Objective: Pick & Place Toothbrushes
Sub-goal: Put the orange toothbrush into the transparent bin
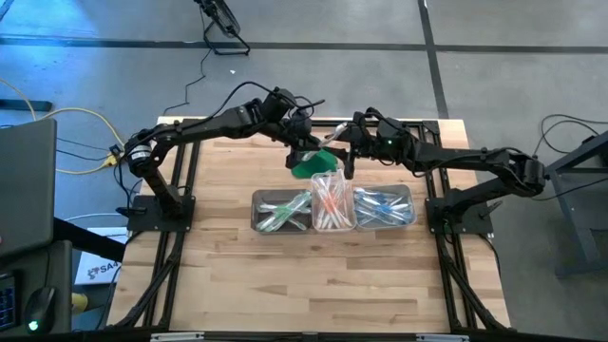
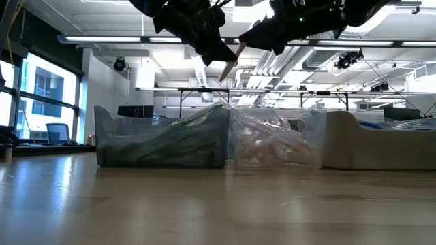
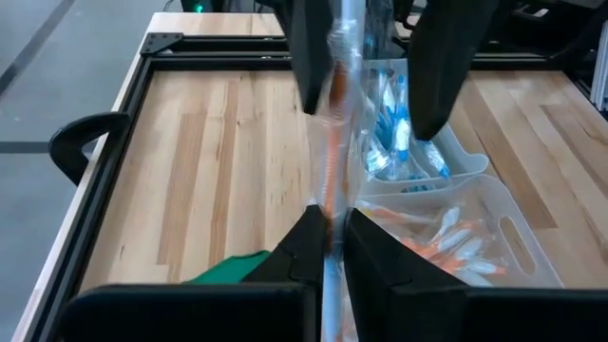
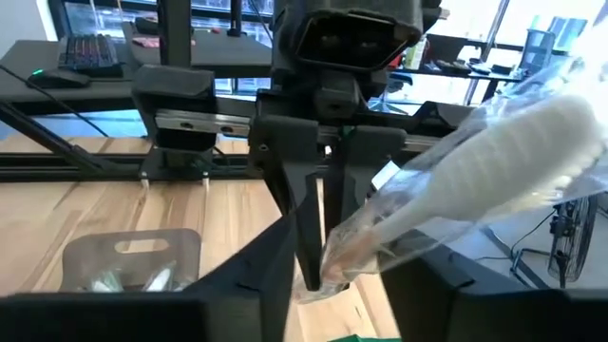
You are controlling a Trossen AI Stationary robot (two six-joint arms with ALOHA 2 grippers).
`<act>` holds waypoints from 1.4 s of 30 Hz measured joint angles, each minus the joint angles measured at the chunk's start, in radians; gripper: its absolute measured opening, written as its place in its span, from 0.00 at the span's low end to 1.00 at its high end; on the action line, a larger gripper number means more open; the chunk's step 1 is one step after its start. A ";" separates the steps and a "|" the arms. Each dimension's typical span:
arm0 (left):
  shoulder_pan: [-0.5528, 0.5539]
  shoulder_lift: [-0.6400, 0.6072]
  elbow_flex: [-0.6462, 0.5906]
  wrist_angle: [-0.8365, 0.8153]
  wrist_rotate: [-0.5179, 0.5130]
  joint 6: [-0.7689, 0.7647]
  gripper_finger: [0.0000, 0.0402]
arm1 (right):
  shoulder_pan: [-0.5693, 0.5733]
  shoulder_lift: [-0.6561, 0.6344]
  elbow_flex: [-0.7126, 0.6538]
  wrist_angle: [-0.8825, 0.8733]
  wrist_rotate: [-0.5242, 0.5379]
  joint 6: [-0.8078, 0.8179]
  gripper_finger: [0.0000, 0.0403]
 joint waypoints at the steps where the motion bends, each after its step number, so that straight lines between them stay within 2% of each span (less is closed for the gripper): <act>1: 0.000 0.000 0.000 -0.001 0.000 0.000 0.05 | 0.001 0.000 0.000 0.000 0.000 -0.001 0.32; 10: 0.000 0.000 0.000 -0.005 0.000 0.003 0.05 | 0.001 0.000 0.000 0.000 0.025 -0.002 0.05; 18: 0.000 0.000 0.000 -0.009 -0.002 0.001 0.07 | 0.004 -0.001 0.000 -0.001 0.020 0.009 0.04; 26: 0.000 0.000 0.000 -0.009 -0.074 -0.011 0.32 | 0.004 -0.001 0.000 -0.019 0.028 0.007 0.04; 30: 0.000 0.000 0.000 -0.007 -0.079 -0.010 0.40 | 0.004 -0.003 0.000 -0.048 0.028 0.007 0.04; 36: 0.000 0.000 0.000 0.010 -0.079 -0.011 0.43 | 0.004 -0.013 0.000 -0.086 0.027 0.008 0.04; 42: 0.002 0.000 0.000 -0.038 -0.074 0.013 0.44 | 0.004 -0.072 0.000 -0.232 0.077 0.066 0.04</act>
